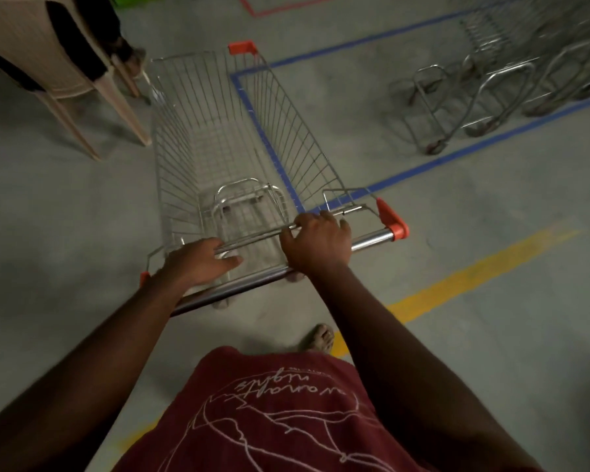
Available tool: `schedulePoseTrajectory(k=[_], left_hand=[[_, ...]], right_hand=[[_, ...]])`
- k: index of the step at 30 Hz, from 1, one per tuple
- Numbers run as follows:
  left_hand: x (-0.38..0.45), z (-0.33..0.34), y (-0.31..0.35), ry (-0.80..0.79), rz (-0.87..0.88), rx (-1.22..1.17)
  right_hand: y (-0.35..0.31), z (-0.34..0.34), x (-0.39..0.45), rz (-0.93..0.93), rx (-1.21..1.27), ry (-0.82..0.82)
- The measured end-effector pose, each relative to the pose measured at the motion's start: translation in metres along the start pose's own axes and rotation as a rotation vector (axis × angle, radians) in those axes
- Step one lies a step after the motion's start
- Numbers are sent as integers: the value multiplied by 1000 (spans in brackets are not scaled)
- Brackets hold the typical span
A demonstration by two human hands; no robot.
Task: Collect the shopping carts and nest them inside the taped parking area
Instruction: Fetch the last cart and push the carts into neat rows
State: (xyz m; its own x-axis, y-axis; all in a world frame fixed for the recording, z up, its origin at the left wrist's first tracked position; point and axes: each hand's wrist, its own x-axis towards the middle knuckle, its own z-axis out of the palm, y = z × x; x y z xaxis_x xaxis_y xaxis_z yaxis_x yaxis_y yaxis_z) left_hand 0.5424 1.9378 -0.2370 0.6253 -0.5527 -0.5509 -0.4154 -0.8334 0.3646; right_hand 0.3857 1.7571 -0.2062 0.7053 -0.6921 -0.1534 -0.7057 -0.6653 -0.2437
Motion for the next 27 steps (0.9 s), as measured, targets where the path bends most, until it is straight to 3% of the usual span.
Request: schedulePoseTrajectory(k=[2, 6, 10, 15, 24, 27], left_hand=[[19, 6, 44, 2, 38, -42], [52, 15, 107, 17, 148, -118], [84, 13, 148, -16, 231, -102], [139, 6, 189, 52, 292, -24], [249, -41, 269, -53, 371, -20], [280, -52, 292, -60, 379, -15]], right_hand=[[22, -9, 23, 6, -21, -15], [66, -23, 66, 81, 24, 121], [101, -47, 110, 124, 31, 45], [128, -67, 166, 129, 19, 33], [190, -81, 267, 20, 52, 154], [207, -91, 289, -1, 43, 122]])
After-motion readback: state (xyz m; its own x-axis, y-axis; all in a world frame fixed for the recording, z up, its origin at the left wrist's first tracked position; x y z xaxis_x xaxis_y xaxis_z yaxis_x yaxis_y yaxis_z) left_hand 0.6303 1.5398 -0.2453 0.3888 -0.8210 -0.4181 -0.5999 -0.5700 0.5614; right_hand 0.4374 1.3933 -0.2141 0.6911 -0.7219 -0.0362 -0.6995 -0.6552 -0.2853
